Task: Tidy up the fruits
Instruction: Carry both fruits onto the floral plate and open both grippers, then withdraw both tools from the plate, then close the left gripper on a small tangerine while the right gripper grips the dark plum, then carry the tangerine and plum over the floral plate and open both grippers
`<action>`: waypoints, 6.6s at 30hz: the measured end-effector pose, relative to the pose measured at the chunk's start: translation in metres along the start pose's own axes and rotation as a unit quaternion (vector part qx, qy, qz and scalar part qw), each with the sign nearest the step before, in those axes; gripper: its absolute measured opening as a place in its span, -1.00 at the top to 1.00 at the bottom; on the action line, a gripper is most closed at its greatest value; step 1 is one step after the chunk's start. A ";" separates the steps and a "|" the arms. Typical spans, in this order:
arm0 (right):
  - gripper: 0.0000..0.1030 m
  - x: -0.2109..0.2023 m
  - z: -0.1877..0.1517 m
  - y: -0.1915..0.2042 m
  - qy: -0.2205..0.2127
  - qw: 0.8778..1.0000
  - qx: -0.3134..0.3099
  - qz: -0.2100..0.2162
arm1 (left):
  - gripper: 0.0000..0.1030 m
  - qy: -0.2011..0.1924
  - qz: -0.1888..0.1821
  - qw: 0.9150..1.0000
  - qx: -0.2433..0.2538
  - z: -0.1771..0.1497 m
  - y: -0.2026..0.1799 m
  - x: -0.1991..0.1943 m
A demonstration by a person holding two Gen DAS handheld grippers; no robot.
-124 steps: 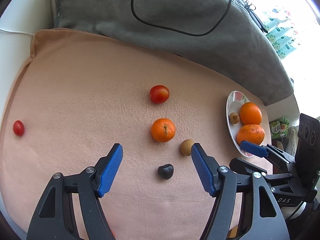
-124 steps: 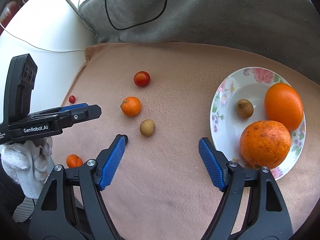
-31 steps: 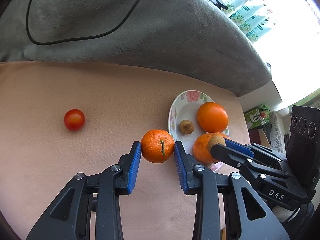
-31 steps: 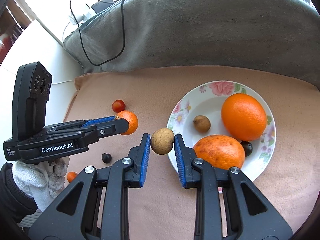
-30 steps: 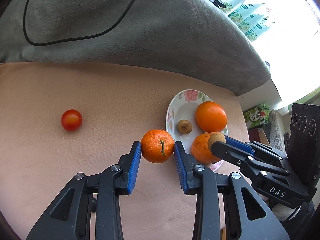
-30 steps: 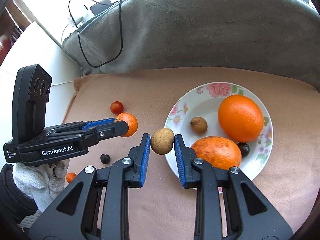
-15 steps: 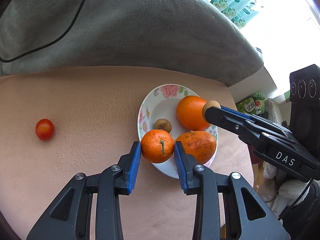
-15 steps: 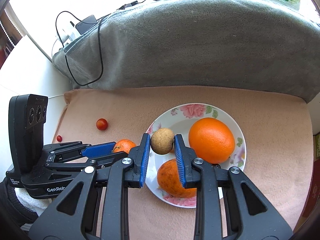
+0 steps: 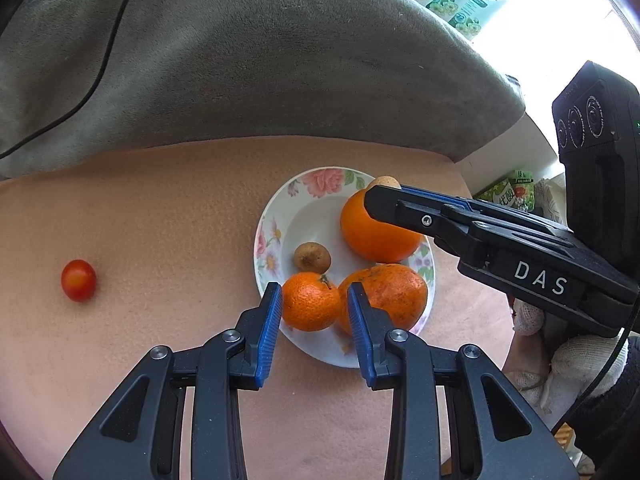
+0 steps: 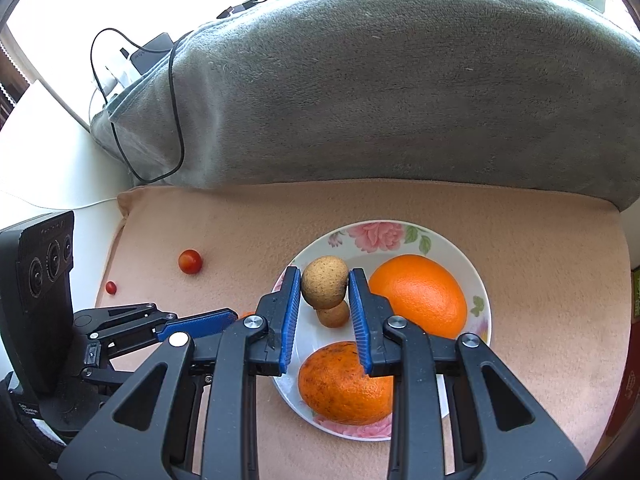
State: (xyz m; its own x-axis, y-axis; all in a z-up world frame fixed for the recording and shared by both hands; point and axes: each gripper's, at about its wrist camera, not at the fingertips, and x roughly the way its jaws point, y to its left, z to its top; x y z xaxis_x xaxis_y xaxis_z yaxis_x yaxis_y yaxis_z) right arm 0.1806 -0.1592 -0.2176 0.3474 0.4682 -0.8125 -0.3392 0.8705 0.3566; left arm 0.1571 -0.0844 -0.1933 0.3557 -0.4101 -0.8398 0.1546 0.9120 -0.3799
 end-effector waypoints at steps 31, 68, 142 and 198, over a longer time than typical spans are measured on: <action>-0.51 0.002 0.003 -0.006 -0.005 0.999 0.025 -0.022 | -0.33 0.008 0.018 0.999 0.025 -0.001 -0.010 -0.001; -0.66 -0.021 -0.023 0.020 -0.013 0.999 0.037 -0.001 | -0.34 -0.023 0.057 0.998 0.001 -0.040 0.014 -0.061; 0.38 0.121 -0.106 0.193 0.174 0.967 -0.179 0.039 | 0.23 0.001 0.099 0.965 -0.245 -0.221 0.174 -0.111; 0.54 -0.037 -0.056 0.022 0.008 1.000 0.000 -0.024 | 0.25 -0.006 0.035 0.998 -0.056 -0.070 0.072 -0.064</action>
State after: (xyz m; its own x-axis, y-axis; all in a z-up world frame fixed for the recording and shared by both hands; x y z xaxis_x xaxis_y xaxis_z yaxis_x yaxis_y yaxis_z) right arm 0.1110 -0.1655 -0.2058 0.3495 0.4236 -0.8357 -0.3221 0.8919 0.3174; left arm 0.0805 0.0073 -0.1940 0.3728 -0.3448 -0.8615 0.0257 0.9319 -0.3618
